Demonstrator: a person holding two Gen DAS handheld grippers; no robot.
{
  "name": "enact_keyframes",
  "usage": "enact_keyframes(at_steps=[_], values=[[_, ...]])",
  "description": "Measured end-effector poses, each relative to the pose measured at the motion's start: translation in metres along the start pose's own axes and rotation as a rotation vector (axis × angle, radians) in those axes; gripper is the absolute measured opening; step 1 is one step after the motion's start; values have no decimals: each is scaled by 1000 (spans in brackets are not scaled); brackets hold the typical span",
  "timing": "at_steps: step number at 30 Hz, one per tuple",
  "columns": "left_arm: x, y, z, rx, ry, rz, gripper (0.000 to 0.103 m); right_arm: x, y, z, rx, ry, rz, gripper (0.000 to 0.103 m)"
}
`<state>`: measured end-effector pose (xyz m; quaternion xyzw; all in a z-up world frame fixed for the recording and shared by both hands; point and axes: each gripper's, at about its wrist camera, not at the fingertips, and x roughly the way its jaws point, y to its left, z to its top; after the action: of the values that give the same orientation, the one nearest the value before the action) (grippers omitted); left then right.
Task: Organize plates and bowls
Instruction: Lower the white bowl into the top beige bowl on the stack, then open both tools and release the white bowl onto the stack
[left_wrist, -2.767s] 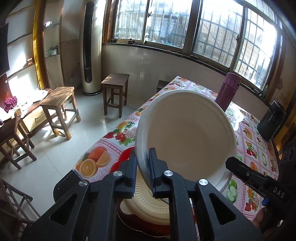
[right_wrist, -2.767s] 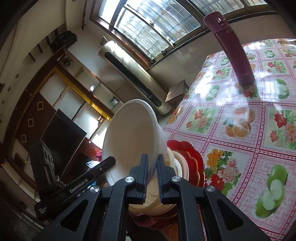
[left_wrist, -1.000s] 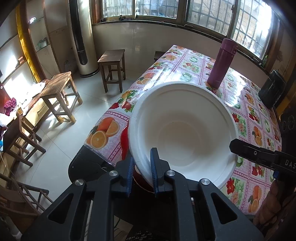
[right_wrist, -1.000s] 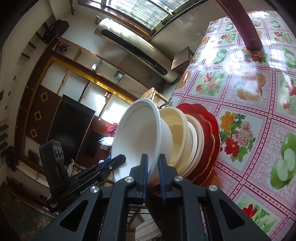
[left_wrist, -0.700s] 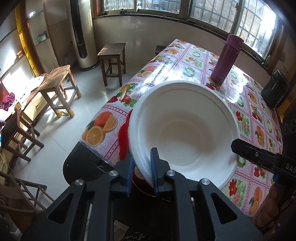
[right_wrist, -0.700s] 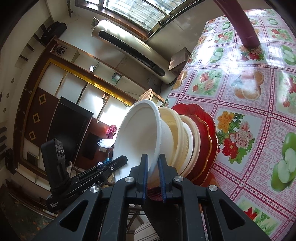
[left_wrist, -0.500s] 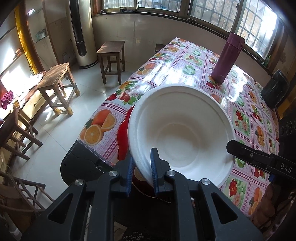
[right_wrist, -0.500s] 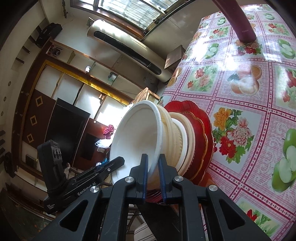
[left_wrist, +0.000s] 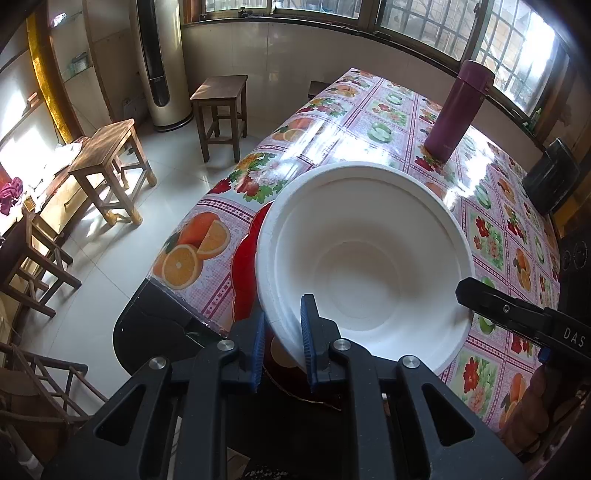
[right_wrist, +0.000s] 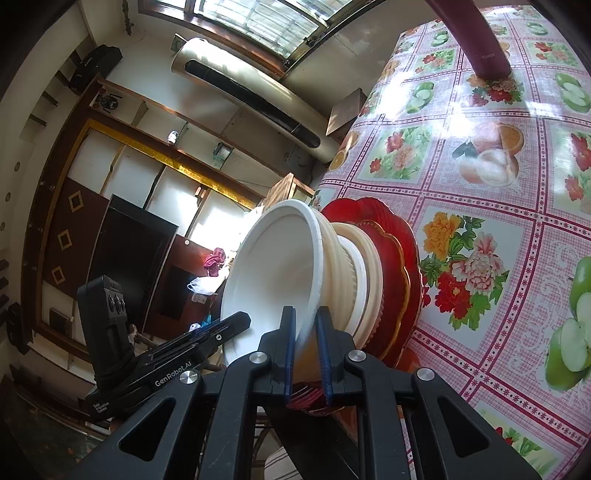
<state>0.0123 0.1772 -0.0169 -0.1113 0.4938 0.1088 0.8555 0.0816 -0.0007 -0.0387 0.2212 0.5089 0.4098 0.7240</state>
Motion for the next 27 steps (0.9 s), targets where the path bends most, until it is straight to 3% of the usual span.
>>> enact_keyframes(at_steps=[19,27], values=[[-6,-7,-9,36,-34,54,18,2,1,2,-19,-4,-19,14],[-12,-8,-15,45,-84,102,33,2,3,2,-43,-19,-52,19]])
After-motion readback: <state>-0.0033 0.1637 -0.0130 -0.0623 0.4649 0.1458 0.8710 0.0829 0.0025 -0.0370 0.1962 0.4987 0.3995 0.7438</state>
